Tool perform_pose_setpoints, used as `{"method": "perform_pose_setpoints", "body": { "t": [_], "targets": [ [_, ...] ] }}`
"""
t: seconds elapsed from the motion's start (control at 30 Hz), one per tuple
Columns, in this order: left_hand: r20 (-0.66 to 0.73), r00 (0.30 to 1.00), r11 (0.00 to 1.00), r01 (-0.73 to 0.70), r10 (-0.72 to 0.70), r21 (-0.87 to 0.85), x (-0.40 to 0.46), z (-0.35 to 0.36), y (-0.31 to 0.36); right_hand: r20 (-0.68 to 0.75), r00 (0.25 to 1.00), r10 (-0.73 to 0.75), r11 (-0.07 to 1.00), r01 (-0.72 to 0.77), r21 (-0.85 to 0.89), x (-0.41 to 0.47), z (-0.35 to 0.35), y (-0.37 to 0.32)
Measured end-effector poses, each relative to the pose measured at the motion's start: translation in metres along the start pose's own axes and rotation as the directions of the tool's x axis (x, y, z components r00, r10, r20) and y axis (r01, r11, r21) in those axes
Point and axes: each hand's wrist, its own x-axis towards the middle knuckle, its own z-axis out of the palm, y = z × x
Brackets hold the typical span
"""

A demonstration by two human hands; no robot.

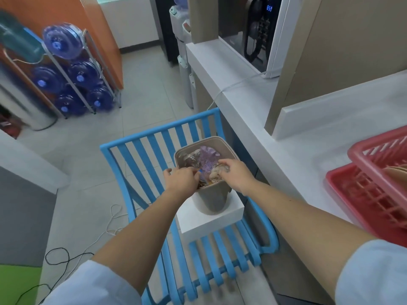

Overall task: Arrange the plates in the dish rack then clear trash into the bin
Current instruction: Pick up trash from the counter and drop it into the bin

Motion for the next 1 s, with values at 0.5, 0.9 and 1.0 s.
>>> {"method": "perform_pose_setpoints", "body": {
  "t": [0.5,0.9,1.0],
  "targets": [
    [0.001,0.984,0.919,-0.164,0.176,-0.36,-0.109,-0.035,0.085,-0.065,0.995,-0.079,0.991,0.071,-0.115,-0.149,-0.079,0.02],
    [0.015,0.927,0.799,-0.314,0.374,-0.513,-0.279,-0.002,0.212,-0.064,0.996,-0.066,0.996,0.069,0.056,-0.359,-0.138,0.11],
    [0.045,0.903,0.799,-0.353,0.426,-0.488,-0.316,0.017,0.238,-0.076,0.997,0.004,0.996,0.003,0.088,-0.407,-0.147,0.146]
  ]
}}
